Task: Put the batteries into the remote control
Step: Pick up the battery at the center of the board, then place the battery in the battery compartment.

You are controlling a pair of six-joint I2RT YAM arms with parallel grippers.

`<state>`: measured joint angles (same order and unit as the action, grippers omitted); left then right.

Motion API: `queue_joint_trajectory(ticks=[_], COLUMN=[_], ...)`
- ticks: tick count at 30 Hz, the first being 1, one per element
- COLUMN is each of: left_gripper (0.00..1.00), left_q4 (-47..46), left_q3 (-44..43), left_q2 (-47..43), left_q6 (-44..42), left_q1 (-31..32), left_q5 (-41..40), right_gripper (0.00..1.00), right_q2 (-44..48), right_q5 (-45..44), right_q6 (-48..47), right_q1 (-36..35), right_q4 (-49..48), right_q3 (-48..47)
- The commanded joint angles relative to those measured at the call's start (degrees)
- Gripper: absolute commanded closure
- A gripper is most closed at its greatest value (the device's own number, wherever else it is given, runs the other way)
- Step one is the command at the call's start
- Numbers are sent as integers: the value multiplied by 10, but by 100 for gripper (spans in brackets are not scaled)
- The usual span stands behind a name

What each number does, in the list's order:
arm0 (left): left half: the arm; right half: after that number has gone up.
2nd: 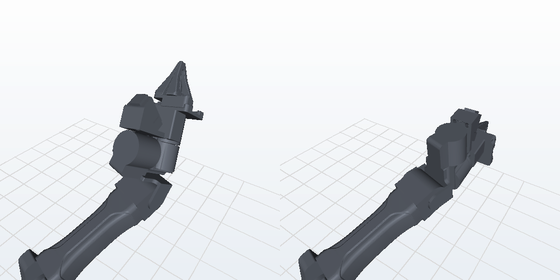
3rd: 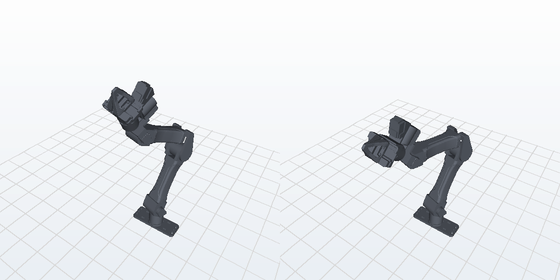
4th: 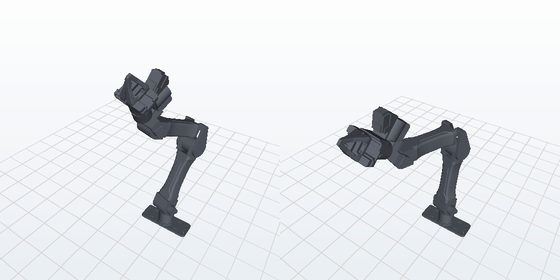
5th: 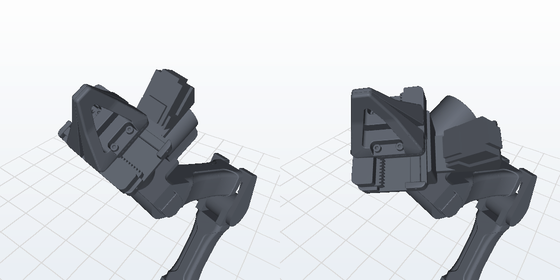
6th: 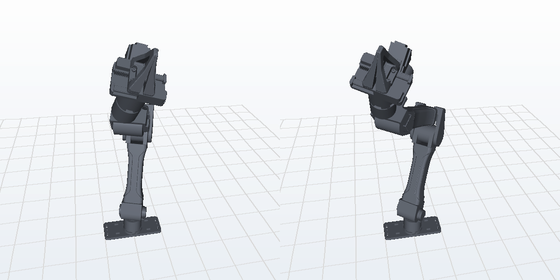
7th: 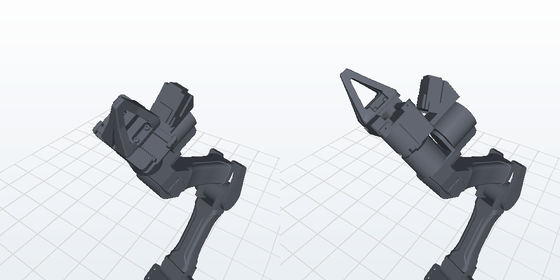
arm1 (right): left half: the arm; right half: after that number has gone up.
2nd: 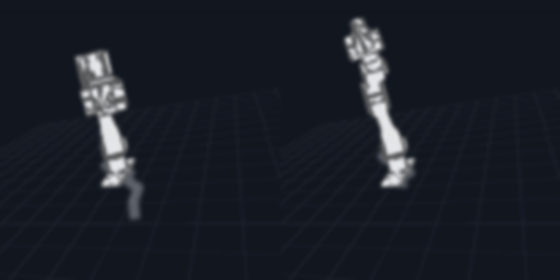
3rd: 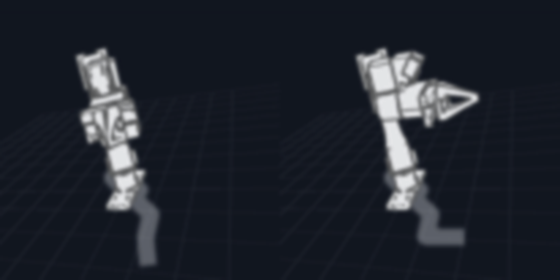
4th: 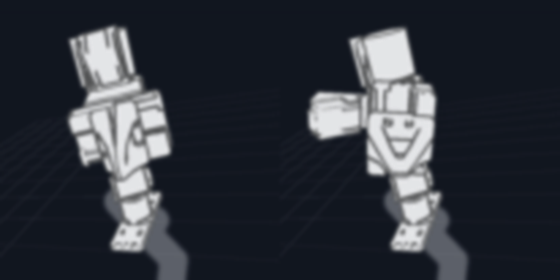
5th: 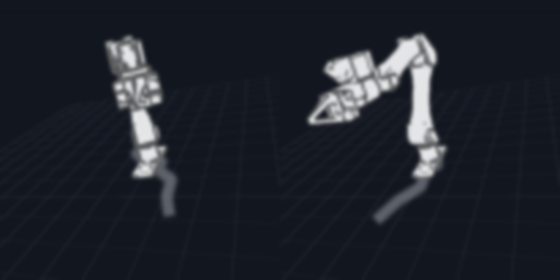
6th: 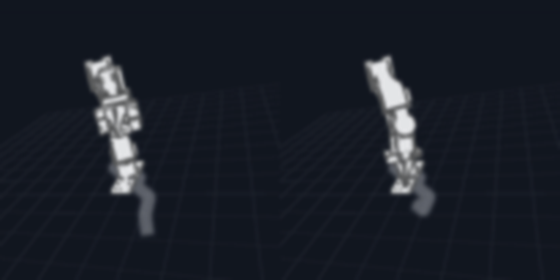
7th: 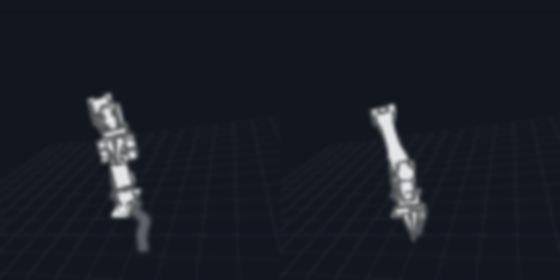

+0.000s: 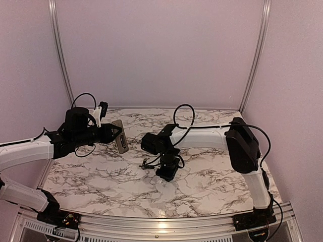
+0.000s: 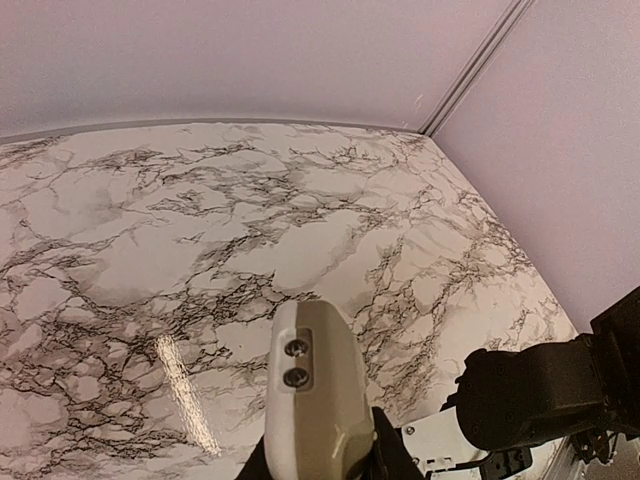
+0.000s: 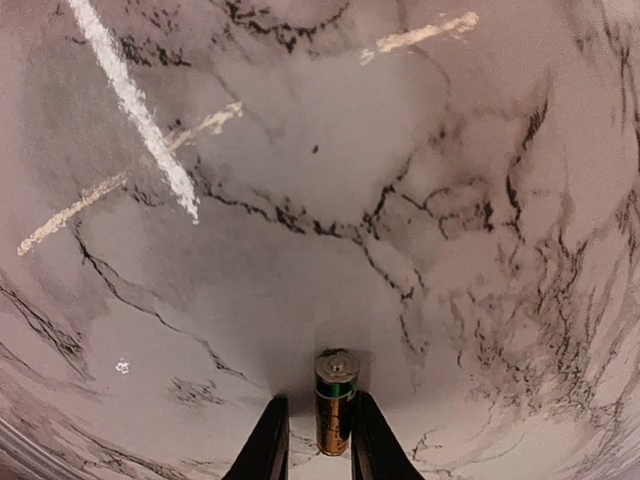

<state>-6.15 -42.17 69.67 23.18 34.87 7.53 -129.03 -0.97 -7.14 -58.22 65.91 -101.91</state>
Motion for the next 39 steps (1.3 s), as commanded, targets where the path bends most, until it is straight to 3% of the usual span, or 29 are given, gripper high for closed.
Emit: queue_joint_trajectory(ticks=[1, 6, 12, 17, 30, 39], left_gripper=[100, 100, 100, 100, 100, 100], left_q4=[-17, -16, -17, -26, -117, -237], left_q3=[-2, -3, -4, 2, 51, 88], left_q2=[0, 1, 4, -3, -58, -59], left_q6=[2, 2, 4, 7, 71, 177], left_q1=[-2, -2, -2, -2, -38, -60], left_q5=[8, 6, 9, 10, 79, 155], right_gripper=[79, 81, 100, 100, 100, 100], right_q2=[-78, -87, -85, -25, 253, 342], right_q5=[30, 27, 12, 12, 3, 88], right_q6=[-5, -7, -5, 5, 67, 138], right_q1=[4, 4, 9, 22, 54, 28], right_q4=[-2, 0, -2, -62, -389, -613], right_q3=[3, -12, -33, -22, 120, 213])
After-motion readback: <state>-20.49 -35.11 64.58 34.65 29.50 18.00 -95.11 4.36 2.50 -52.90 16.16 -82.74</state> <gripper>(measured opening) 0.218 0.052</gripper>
